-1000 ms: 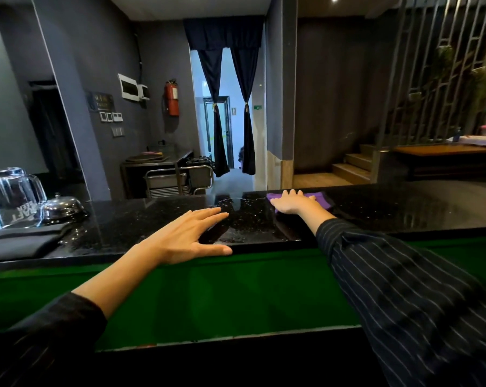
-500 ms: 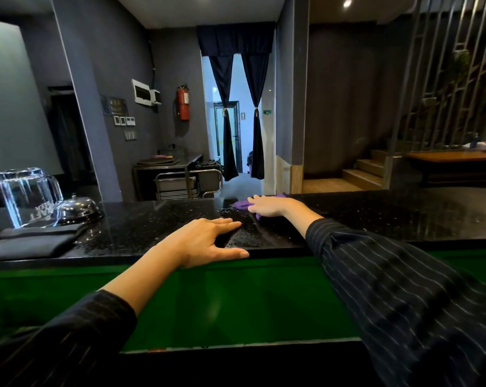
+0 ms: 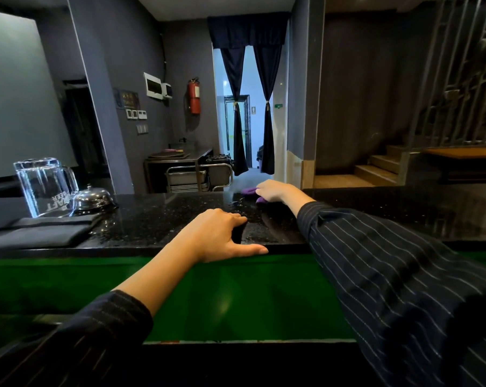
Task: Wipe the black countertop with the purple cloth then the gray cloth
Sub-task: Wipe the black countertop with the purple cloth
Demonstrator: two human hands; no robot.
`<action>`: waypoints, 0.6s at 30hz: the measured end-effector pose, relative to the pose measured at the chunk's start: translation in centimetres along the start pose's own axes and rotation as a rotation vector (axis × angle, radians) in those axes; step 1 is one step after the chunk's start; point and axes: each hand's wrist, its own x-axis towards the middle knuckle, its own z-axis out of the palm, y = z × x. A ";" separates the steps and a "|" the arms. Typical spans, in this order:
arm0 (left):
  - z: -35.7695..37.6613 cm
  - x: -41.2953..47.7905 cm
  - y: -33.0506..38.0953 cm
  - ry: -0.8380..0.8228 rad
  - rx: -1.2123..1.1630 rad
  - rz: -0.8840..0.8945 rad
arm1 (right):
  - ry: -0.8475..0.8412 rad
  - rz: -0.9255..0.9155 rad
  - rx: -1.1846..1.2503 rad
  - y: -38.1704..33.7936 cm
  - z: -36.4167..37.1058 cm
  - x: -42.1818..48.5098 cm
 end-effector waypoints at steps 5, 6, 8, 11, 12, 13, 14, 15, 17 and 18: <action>0.2 0.0 -0.1 0.071 0.115 0.002 | -0.097 -0.112 0.111 -2.6 0.3 -2.0; 0.0 -0.2 0.1 0.083 0.136 -0.005 | -0.118 -0.135 0.101 -2.7 0.7 -2.2; -0.4 -0.5 0.5 0.106 0.191 -0.029 | -0.165 -0.163 0.095 -2.8 1.0 -3.0; -0.6 -0.6 0.6 0.127 0.258 -0.054 | -0.203 -0.180 0.093 -1.8 0.9 -4.7; -0.6 -0.6 0.7 0.132 0.270 -0.053 | -0.212 -0.183 0.098 -1.3 0.9 -5.4; -0.6 -0.7 0.7 0.137 0.276 -0.050 | -0.218 -0.173 0.108 -0.7 0.8 -5.9; -0.5 -0.7 0.7 0.137 0.275 -0.048 | -0.216 -0.160 0.120 -0.1 0.8 -6.5; -0.5 -0.7 0.8 0.137 0.270 -0.046 | -0.200 -0.143 0.125 0.6 0.7 -6.9; -0.5 -0.6 0.8 0.146 0.264 -0.045 | -0.178 -0.072 0.126 1.6 0.4 -7.6; -0.5 -0.5 0.8 0.150 0.266 -0.045 | -0.163 -0.029 0.115 2.1 0.4 -7.8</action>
